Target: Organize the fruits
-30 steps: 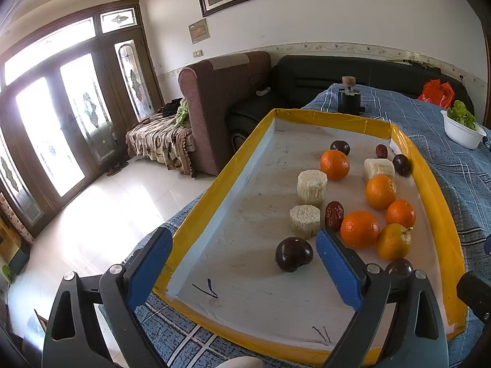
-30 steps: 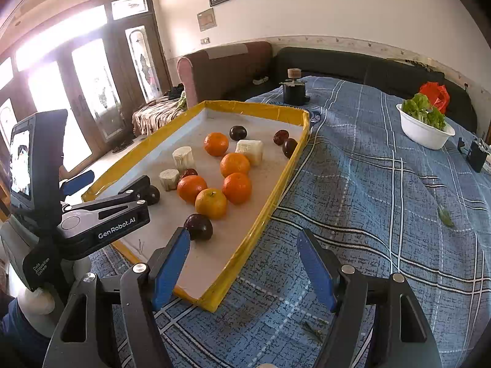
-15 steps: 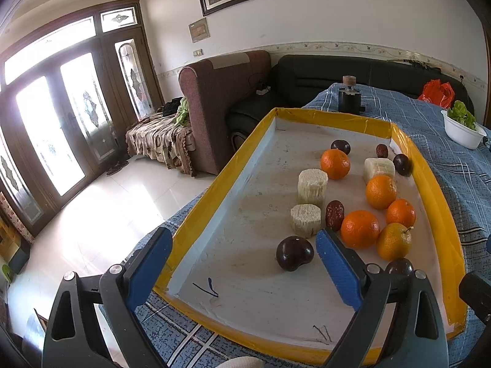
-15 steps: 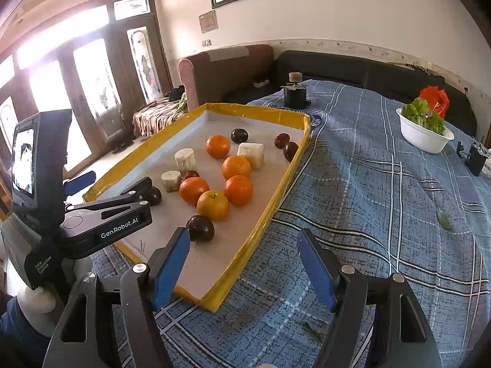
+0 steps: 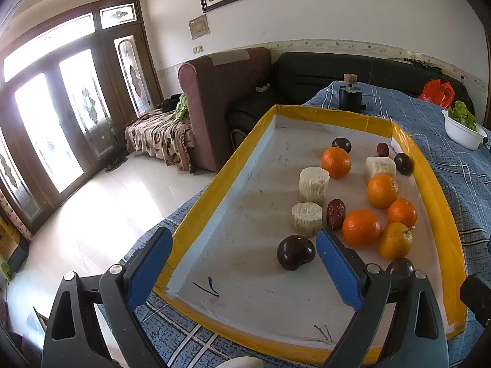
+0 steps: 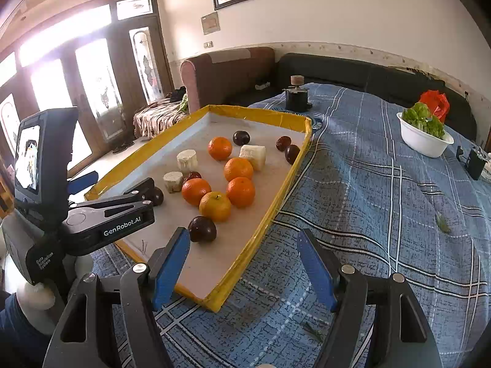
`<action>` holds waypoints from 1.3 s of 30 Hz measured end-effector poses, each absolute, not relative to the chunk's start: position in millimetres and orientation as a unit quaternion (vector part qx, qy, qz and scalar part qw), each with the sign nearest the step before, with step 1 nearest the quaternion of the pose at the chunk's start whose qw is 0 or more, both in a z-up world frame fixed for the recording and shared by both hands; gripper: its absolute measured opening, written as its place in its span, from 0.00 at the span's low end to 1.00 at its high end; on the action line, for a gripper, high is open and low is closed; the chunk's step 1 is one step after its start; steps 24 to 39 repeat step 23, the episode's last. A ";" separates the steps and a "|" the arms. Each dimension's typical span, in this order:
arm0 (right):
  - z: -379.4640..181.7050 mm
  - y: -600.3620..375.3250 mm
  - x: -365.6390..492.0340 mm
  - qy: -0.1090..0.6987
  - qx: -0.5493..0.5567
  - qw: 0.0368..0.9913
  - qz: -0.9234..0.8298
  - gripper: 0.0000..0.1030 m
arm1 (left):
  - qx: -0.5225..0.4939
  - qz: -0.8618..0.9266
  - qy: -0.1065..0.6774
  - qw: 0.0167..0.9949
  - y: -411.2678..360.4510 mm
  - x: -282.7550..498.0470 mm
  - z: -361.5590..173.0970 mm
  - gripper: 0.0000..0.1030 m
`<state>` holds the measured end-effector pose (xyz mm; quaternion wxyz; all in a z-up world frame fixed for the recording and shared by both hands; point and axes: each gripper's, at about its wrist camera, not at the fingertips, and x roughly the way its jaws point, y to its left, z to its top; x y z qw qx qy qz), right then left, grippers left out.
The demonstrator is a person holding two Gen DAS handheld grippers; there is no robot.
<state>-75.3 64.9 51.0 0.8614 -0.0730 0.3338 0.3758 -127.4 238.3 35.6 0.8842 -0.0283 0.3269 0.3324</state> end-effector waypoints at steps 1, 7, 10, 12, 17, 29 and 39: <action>51.4 64.6 -75.1 0.333 -0.072 0.862 0.375 0.75 | -0.030 0.332 0.328 0.884 239.9 -126.7 35.8 0.92; 55.5 61.2 -73.0 0.329 -0.069 0.869 0.363 0.75 | -0.026 0.332 0.326 0.885 240.7 -126.5 36.8 0.92; 60.8 57.6 -74.4 0.324 -0.067 0.874 0.357 0.75 | -0.024 0.328 0.321 0.888 240.2 -127.6 39.1 0.92; 64.2 55.1 -76.4 0.318 -0.068 0.878 0.352 0.75 | -0.031 0.317 0.324 0.891 240.9 -128.5 40.3 0.92; 70.0 48.7 -81.2 0.315 -0.062 0.881 0.347 0.75 | -0.060 0.307 0.319 0.895 245.8 -136.2 45.0 0.92; 75.1 43.2 -89.2 0.308 -0.061 0.884 0.346 0.75 | -0.057 0.312 0.280 0.906 239.8 -151.1 55.3 0.92; 75.1 43.2 -89.2 0.308 -0.061 0.884 0.346 0.75 | -0.057 0.312 0.280 0.906 239.8 -151.1 55.3 0.92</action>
